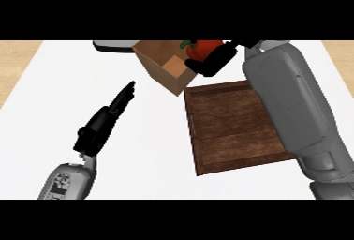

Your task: Pick the bell pepper from the tray and place it in the cardboard box

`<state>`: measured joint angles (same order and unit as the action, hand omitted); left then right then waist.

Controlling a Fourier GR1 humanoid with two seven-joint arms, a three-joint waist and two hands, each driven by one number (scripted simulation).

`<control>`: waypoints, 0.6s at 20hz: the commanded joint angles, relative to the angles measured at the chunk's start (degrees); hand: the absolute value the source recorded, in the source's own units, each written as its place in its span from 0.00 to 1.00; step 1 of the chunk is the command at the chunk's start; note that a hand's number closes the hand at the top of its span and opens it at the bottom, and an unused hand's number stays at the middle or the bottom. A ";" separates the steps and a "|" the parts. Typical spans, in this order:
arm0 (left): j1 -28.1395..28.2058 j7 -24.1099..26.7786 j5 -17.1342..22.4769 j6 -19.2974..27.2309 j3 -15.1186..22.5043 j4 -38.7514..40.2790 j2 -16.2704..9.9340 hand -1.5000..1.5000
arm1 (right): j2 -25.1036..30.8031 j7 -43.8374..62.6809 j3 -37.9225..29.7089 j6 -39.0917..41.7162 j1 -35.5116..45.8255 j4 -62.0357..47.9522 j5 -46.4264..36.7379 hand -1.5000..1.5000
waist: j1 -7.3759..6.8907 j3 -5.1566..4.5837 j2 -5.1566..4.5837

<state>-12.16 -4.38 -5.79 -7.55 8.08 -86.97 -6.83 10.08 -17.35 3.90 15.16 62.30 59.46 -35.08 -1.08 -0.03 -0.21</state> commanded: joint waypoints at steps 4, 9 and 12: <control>-1.84 -2.05 -1.45 1.52 1.24 -0.48 2.79 0.50 | -3.20 -7.12 1.65 -10.33 5.39 -16.69 -7.57 1.00 | -0.52 0.01 -0.32; -0.27 0.42 0.05 -1.71 -0.99 -0.04 -0.32 0.50 | -8.21 -6.49 2.17 -17.39 7.45 -25.81 -11.16 1.00 | -0.67 -0.01 -0.34; 0.94 1.75 -0.75 -1.52 -0.21 0.52 0.09 0.50 | -9.01 -6.83 0.23 -14.76 9.77 -32.19 -9.67 1.00 | -1.08 -0.01 -0.48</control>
<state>-12.52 -4.06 -6.62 -8.10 7.94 -86.83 -6.18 2.92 -23.51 5.31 0.47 70.36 34.05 -44.87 -1.99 -0.04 -0.65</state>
